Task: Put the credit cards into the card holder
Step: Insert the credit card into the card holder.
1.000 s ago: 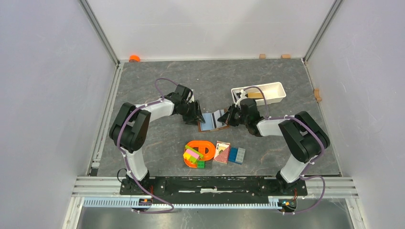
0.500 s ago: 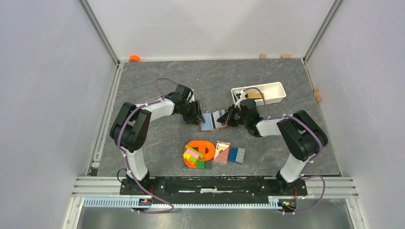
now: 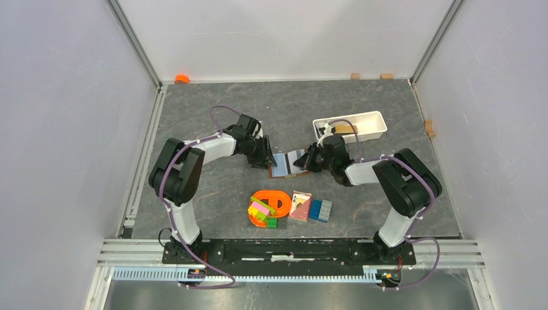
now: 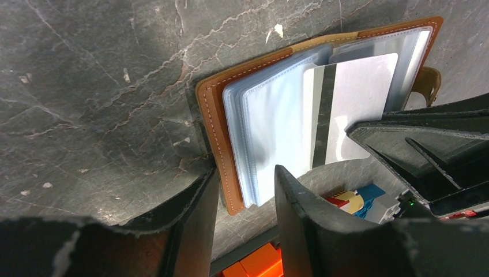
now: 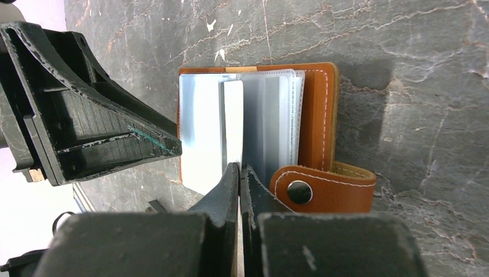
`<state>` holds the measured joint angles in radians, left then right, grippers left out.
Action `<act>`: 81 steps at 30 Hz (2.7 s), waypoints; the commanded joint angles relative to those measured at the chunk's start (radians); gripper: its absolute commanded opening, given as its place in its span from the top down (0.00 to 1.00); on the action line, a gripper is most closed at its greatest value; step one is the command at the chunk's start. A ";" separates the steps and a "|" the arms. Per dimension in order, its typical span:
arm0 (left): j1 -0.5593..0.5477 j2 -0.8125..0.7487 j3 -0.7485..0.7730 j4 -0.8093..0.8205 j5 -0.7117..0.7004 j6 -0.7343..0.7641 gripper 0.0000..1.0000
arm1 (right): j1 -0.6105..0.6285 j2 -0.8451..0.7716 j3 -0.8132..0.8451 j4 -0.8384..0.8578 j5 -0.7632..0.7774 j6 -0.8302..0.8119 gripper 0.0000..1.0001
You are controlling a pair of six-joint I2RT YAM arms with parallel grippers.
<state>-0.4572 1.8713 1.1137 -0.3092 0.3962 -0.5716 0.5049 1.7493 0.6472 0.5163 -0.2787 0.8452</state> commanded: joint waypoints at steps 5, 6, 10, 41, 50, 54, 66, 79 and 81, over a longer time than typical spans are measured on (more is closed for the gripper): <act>-0.005 0.030 0.012 -0.007 -0.011 0.013 0.53 | 0.052 0.045 -0.010 -0.046 0.080 -0.014 1.00; -0.005 0.029 0.012 -0.007 -0.011 0.012 0.54 | 0.057 0.044 -0.008 -0.050 0.086 -0.016 1.00; -0.005 0.028 0.012 -0.007 -0.010 0.012 0.54 | 0.072 0.044 0.013 -0.094 0.113 -0.043 0.94; -0.011 -0.018 -0.002 0.045 0.033 0.004 0.56 | 0.082 -0.118 0.245 -0.482 0.185 -0.622 0.20; -0.046 -0.045 -0.048 0.121 0.063 -0.063 0.56 | 0.008 -0.098 0.289 -0.548 0.033 -0.721 0.14; -0.049 -0.018 -0.042 0.137 0.085 -0.078 0.56 | -0.014 -0.057 0.303 -0.562 -0.035 -0.725 0.15; -0.050 0.037 -0.018 0.121 0.084 -0.071 0.62 | -0.013 0.002 0.287 -0.559 -0.133 -0.675 0.19; -0.049 0.042 -0.009 0.116 0.088 -0.062 0.67 | 0.036 -0.002 0.280 -0.491 -0.210 -0.625 0.23; -0.049 0.043 -0.009 0.116 0.089 -0.062 0.68 | 0.045 -0.002 0.281 -0.481 -0.228 -0.625 0.24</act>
<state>-0.5056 1.8996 1.0821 -0.1993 0.4828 -0.6243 0.5316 1.7367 0.9195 -0.0177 -0.4545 0.2081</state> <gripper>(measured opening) 0.328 0.771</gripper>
